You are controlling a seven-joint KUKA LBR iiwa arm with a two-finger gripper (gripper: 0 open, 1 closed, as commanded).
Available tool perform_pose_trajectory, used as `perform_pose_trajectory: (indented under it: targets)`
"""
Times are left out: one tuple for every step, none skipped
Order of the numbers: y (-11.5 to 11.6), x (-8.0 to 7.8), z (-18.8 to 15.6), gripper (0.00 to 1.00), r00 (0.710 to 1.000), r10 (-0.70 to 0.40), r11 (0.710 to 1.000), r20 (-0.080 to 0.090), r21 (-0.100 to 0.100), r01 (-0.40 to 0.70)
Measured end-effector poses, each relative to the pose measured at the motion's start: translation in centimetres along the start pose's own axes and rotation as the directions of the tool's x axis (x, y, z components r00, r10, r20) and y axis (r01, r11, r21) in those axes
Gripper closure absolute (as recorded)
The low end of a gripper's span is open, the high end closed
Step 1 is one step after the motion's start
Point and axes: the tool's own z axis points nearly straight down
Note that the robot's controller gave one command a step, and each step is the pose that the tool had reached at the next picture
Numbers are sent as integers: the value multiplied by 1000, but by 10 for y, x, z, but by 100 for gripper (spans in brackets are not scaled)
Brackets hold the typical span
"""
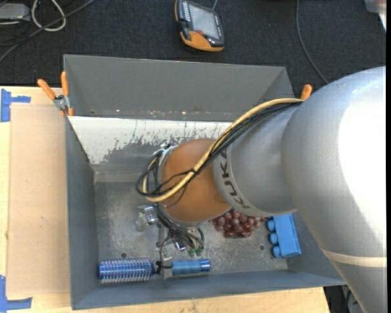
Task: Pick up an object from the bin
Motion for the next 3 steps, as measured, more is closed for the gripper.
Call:
perform_pose_trajectory:
  targets:
    - [-103, 45, -3, 0, 1000, -20, 1000, 9, 7, 20]
    - [-81, 39, -3, 0, 996, -84, 996, 8, 9, 84]
    - [-67, 34, -1, 100, 980, 199, 980, 5, 7, -199]
